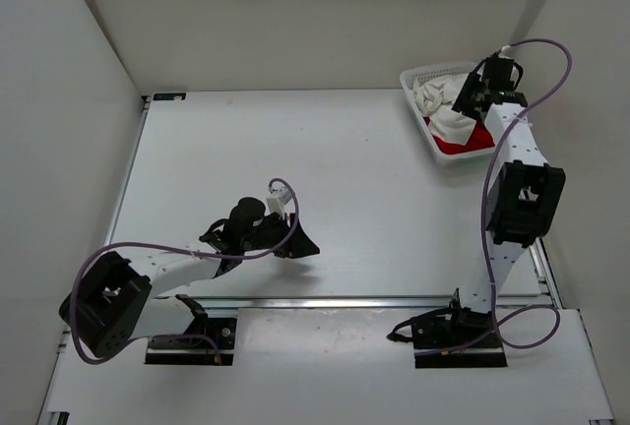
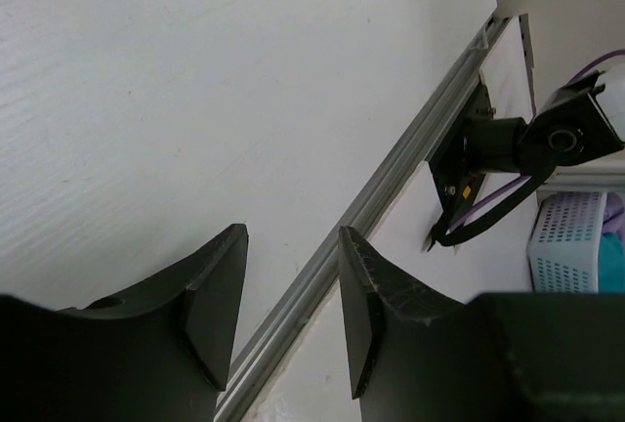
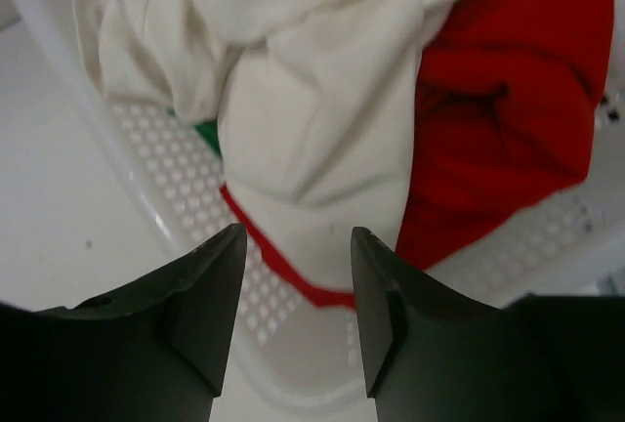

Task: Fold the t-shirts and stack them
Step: Grab crumpled tshirt from bin with the right arm, then move the tshirt to the center of the board

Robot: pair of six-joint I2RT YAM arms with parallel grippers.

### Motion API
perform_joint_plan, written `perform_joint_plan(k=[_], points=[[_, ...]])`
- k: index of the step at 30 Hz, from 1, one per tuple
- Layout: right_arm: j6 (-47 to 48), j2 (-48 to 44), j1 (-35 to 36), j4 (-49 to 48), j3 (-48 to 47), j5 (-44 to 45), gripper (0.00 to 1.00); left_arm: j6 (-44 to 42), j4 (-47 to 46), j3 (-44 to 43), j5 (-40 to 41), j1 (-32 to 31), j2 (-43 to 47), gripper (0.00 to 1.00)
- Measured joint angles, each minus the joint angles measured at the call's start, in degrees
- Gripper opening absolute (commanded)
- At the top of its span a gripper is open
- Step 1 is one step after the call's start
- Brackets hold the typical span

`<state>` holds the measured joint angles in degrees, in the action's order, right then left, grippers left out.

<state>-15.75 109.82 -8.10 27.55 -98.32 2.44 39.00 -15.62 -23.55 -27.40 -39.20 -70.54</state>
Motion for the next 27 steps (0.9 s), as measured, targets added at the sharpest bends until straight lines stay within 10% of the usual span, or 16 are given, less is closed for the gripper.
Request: perform_joint_plan(k=[5,10,19,27], points=[[1.11,10.14,-0.63,1.27,-10.99,0.52,0.43,0.0,-0.7,0.0,0.0,-0.83,-1.73,0.53],[1.62,17.99,-1.01,5.62,-20.76,-0.17,0.0,0.04,-1.36,0.0,0.04,-0.5,-3.69,0.53],[2.16,20.7,0.28,15.43,-38.07,-0.22,0.0,0.94,-1.53,-0.42,0.02,0.07,-4.52,0.52],[2.38,-2.78,13.2,11.28,-37.83,-8.7,0.0,3.76,-1.25,-0.94,-0.52,4.85,-2.03,0.55]])
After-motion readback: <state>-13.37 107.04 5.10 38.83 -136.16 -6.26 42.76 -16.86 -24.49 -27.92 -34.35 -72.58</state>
